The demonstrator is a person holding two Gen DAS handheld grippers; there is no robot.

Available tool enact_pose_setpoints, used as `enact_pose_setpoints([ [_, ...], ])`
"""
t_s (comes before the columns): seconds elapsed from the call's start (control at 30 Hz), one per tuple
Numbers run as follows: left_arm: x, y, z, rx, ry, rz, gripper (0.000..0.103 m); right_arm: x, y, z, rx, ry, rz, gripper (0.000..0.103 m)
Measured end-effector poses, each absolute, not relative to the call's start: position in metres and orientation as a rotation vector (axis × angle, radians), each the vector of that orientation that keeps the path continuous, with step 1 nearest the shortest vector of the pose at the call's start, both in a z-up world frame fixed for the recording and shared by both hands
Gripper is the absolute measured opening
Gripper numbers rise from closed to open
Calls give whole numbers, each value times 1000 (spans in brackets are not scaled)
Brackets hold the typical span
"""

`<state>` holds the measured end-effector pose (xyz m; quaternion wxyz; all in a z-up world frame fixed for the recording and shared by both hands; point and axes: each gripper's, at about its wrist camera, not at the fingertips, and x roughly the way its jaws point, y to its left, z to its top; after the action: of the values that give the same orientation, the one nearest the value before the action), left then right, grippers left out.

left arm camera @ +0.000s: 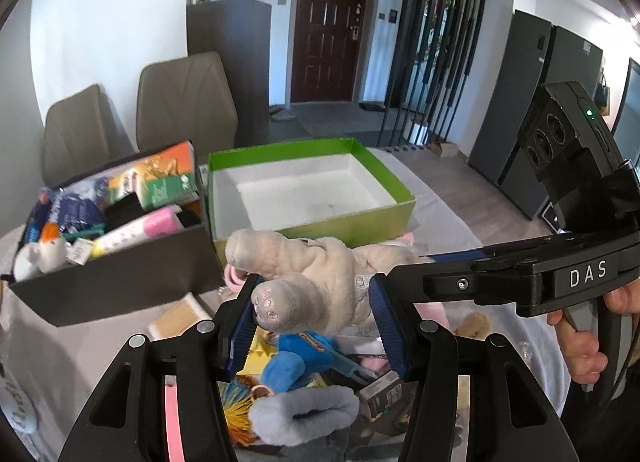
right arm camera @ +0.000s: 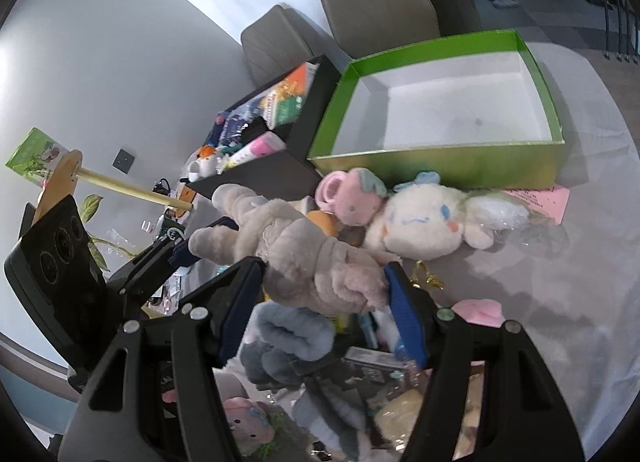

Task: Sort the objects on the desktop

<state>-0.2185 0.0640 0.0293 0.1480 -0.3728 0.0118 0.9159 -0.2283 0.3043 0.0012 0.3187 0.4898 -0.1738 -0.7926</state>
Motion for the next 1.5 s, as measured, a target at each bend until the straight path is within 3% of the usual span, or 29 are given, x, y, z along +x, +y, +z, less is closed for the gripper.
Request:
enact_pose_setpoints([
  [0.83,-150,29,105,-881,72,2741,55,-170,269,89,1113,-353,-2151,64],
  [1.5,-149,-29,156,-779,81,2849,55,-175,209,149,990,-283,-2161,62],
])
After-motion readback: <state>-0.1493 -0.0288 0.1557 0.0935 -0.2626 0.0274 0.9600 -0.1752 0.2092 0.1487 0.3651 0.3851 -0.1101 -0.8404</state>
